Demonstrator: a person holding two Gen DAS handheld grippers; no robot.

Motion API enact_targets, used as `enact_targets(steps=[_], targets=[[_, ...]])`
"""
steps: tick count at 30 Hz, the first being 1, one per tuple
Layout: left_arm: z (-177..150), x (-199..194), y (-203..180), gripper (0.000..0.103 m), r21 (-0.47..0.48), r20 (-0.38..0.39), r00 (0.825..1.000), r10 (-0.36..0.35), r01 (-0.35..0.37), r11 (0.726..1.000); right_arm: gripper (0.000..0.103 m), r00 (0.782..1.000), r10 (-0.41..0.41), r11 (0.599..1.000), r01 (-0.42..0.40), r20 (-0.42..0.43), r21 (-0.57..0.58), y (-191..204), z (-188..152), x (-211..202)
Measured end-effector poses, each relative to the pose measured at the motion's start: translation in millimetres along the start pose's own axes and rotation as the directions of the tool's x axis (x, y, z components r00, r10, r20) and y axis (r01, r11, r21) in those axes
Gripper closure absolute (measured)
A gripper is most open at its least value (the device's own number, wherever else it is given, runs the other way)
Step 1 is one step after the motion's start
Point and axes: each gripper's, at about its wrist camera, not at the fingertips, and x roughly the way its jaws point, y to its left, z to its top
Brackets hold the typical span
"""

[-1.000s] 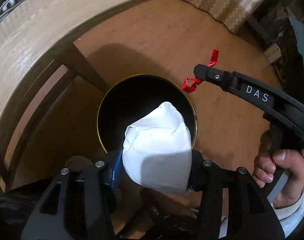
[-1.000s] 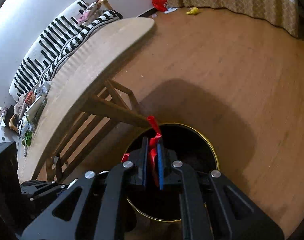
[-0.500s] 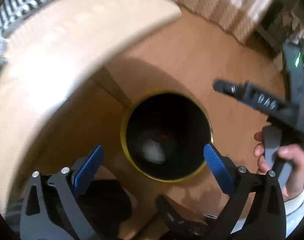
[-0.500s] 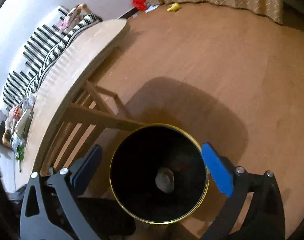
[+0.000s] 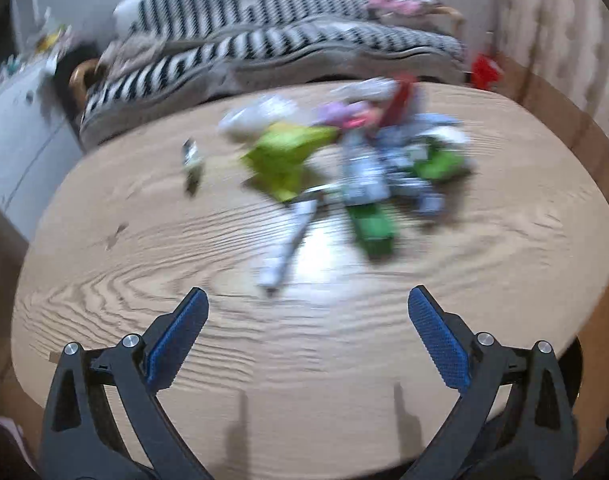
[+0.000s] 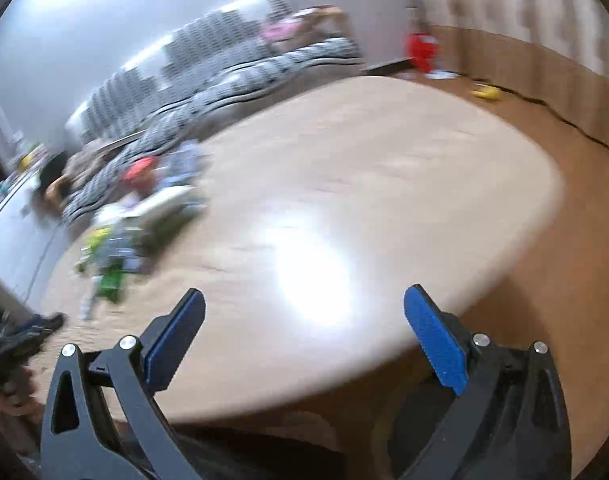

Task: Collect trash
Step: 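Grasp the white tube wrapper with the left tool while the right tool grasps white tissue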

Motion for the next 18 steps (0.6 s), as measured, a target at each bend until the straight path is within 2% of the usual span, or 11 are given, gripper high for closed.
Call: enact_targets(steps=[5,8,12,14,16,17,18], targets=[[0,39,28,0.006,-0.095,-0.065,0.997,-0.036,0.030,0.995,0.007,0.998,0.043,0.999,-0.043,0.035,-0.018,90,30,37],[1,57,30,0.006,-0.106,-0.051,0.995,-0.083,0.077,0.991,0.007,0.998,0.057,0.998,-0.057,0.014,0.006,128,50,78],[11,78,29,0.006,-0.058,-0.057,0.997,-0.050,0.047,0.997,0.007,1.000,0.004,0.999,-0.003,-0.020,0.049,151,63,129],[17,85,26,0.005,-0.025,-0.065,0.998,-0.010,0.008,1.000,0.008,0.997,0.029,0.997,-0.024,-0.065,0.075,154,67,153],[22,89,23,0.005,0.009,-0.064,0.997,-0.039,0.039,0.999,0.021,0.995,0.045,0.995,-0.037,-0.084,0.091,154,68,164],[26,91,22,0.005,0.031,-0.070,0.996,-0.056,0.058,0.998,0.038,0.995,0.043,0.995,-0.035,-0.090,0.092,154,68,169],[29,92,21,0.006,0.046,-0.074,0.995,-0.068,0.071,0.996,0.043,0.994,0.053,0.994,-0.043,-0.096,0.102,151,66,171]])
